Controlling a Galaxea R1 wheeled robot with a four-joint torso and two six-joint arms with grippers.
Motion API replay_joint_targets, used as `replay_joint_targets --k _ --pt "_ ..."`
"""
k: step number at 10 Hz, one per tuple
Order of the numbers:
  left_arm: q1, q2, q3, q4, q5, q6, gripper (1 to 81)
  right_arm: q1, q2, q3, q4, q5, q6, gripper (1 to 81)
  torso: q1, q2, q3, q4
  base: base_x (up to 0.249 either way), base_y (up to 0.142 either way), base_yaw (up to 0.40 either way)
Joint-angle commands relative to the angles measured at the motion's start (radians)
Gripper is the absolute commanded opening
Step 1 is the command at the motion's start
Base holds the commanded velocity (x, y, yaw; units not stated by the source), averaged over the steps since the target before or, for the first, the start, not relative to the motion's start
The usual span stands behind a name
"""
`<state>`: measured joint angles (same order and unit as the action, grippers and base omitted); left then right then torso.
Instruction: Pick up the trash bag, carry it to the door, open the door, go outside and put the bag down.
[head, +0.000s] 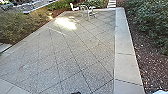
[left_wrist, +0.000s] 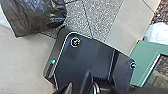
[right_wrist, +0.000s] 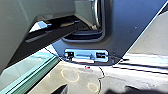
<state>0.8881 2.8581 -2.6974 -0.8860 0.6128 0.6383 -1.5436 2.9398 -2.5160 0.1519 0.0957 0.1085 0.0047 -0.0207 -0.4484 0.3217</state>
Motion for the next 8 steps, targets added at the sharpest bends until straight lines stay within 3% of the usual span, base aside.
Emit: replay_joint_targets --k 1,3,4,7,8 --pt "0.090 0.020 -0.012 0.016 -0.005 0.142 81.1 -0.013 0.023 0.016 -0.009 -0.085 -0.003 81.1 0.000 0.000 0.032 0.000 0.000 0.000 0.000" --pt "0.162 0.037 -0.012 0.018 -0.027 0.202 81.1 -0.013 0.023 0.016 -0.008 -0.085 -0.003 81.1 0.000 0.000 0.062 0.000 0.000 0.000 0.000" --pt "0.197 0.046 -0.012 0.018 -0.042 0.239 81.1 -0.013 0.023 0.016 -0.008 -0.085 -0.003 81.1 0.000 0.000 0.076 -0.031 0.000 0.000 0.000" --pt "0.306 0.067 -0.016 0.018 -0.079 0.328 81.1 -0.013 0.023 0.013 -0.008 -0.084 -0.003 81.1 0.000 0.000 0.123 -0.083 0.000 0.000 0.000" --pt "0.341 0.072 -0.018 0.019 -0.102 0.356 81.1 -0.013 0.021 0.011 -0.008 -0.085 0.000 81.1 -0.001 0.000 0.140 -0.116 0.000 0.000 0.000"
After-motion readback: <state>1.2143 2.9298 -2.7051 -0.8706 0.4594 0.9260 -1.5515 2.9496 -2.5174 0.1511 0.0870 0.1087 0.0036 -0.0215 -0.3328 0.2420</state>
